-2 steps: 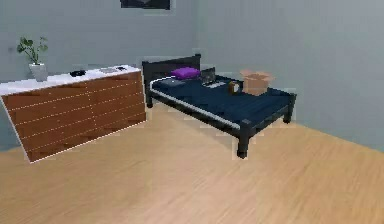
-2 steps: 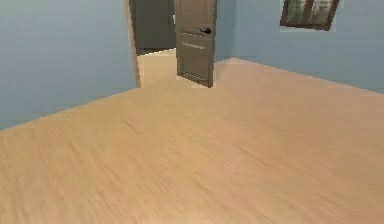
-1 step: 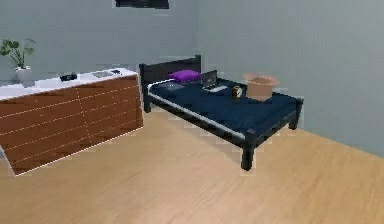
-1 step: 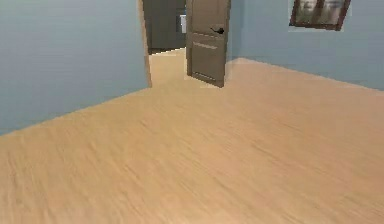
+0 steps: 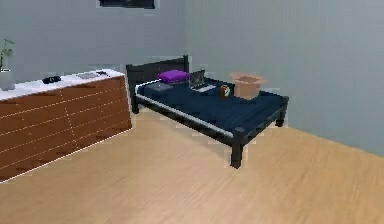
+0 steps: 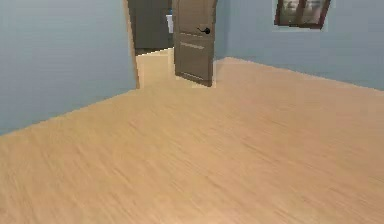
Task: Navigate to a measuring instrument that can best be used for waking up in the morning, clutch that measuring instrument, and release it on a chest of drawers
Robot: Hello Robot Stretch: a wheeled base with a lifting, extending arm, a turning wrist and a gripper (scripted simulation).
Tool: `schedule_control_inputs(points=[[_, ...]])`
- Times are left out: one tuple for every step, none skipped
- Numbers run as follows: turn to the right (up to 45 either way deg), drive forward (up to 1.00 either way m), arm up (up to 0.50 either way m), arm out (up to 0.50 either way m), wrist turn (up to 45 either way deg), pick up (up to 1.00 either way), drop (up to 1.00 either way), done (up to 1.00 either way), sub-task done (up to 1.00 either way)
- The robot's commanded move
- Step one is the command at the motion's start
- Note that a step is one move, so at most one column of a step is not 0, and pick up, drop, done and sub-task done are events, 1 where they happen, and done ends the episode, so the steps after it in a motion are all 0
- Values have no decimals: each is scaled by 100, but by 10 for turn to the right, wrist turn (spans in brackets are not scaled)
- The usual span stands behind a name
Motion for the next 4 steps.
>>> schedule_control_inputs(points=[[0,100,0,0,0,0,0,0,0],[90,0,0,0,0,0,0,0,0],[0,30,0,0,0,0,0,0,0],[-450,0,0,0,0,0,0,0,0]])
